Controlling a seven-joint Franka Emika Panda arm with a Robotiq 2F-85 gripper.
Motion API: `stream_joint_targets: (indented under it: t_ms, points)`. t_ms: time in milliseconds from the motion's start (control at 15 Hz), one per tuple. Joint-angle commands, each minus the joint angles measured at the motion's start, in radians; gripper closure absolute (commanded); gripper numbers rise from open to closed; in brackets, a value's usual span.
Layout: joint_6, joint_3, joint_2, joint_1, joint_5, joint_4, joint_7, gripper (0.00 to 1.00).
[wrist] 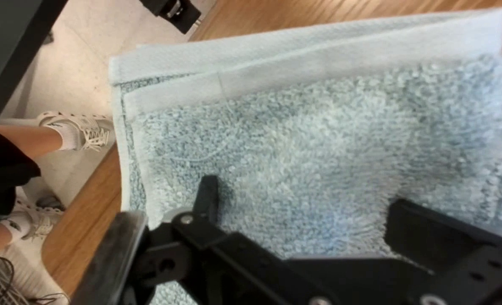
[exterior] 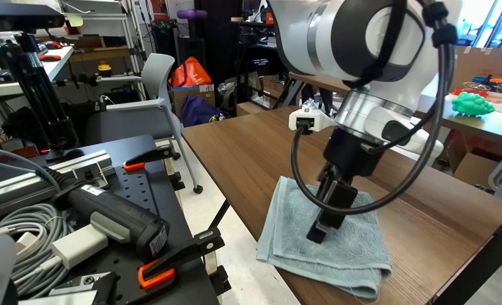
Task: Use the towel to wipe the table.
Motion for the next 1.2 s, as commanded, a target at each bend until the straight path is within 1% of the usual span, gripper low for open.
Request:
stream_joint_targets:
  t_ms: [0, 133, 333, 400, 533, 667, 933, 1133]
  points:
    - [-0.003, -0.003, 0.003, -0.016, 0.001, 0.005, 0.001, 0.0]
    - [-0.003, -0.004, 0.004, -0.025, 0.003, 0.006, 0.004, 0.0]
    - [-0.003, -0.003, 0.004, -0.02, 0.002, 0.007, 0.014, 0.0]
    - [0.041, -0.002, 0.021, -0.017, 0.016, 0.016, 0.041, 0.0]
    - [0.043, 0.002, 0.059, -0.044, 0.048, 0.078, 0.071, 0.0]
    - [0.029, 0.01, 0.09, -0.096, 0.103, 0.159, 0.098, 0.0]
    - [-0.006, 0.021, 0.197, -0.204, 0.211, 0.381, 0.127, 0.0]
    - [-0.038, 0.051, 0.271, -0.285, 0.284, 0.532, 0.13, 0.0]
